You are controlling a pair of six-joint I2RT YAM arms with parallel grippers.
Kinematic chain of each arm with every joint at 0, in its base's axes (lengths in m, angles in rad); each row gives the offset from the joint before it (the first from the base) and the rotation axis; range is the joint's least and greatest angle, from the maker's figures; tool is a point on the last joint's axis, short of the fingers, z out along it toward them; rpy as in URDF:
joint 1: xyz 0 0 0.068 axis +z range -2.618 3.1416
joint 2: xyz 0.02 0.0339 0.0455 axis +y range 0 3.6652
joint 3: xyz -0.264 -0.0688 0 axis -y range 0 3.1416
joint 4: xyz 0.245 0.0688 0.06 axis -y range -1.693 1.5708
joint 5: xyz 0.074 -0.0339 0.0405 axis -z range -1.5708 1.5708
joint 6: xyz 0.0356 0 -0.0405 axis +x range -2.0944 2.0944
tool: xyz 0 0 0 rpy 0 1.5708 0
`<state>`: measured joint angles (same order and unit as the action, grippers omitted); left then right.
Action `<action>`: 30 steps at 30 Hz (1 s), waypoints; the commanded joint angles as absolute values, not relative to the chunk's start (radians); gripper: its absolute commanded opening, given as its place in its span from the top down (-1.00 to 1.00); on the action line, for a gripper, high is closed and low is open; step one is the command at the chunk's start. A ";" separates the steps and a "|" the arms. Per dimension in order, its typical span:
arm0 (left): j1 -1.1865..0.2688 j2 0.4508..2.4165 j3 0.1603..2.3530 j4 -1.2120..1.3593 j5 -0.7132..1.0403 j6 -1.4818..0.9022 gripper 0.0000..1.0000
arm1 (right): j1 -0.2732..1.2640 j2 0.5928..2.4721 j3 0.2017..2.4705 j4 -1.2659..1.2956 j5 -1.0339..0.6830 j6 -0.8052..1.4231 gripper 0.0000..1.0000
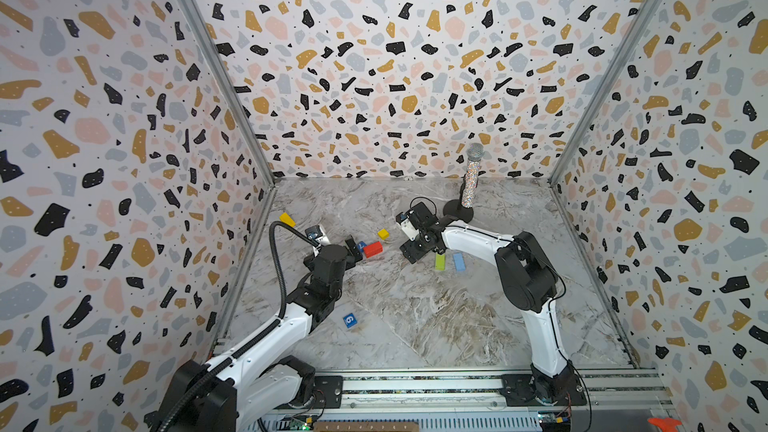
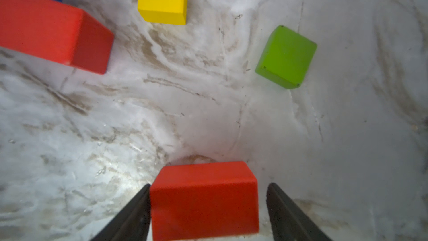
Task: Build the wood block tower
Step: 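Close the right gripper on the red brick, then carry the red brick with the right gripper toward the lime and light-blue bars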
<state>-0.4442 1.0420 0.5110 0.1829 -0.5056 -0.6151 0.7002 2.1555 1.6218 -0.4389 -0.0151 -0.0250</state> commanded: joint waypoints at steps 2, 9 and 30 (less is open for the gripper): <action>-0.439 1.037 0.497 0.208 -0.506 -0.618 -1.00 | 0.698 2.153 1.654 -0.471 -0.034 -0.023 -0.37; -0.439 1.044 0.499 0.211 -0.505 -0.621 -1.00 | 0.698 2.144 1.642 -0.461 -0.033 0.015 0.12; -0.437 0.993 0.487 0.170 -0.496 -0.635 -1.00 | 0.745 1.965 1.497 -0.451 0.001 0.241 0.27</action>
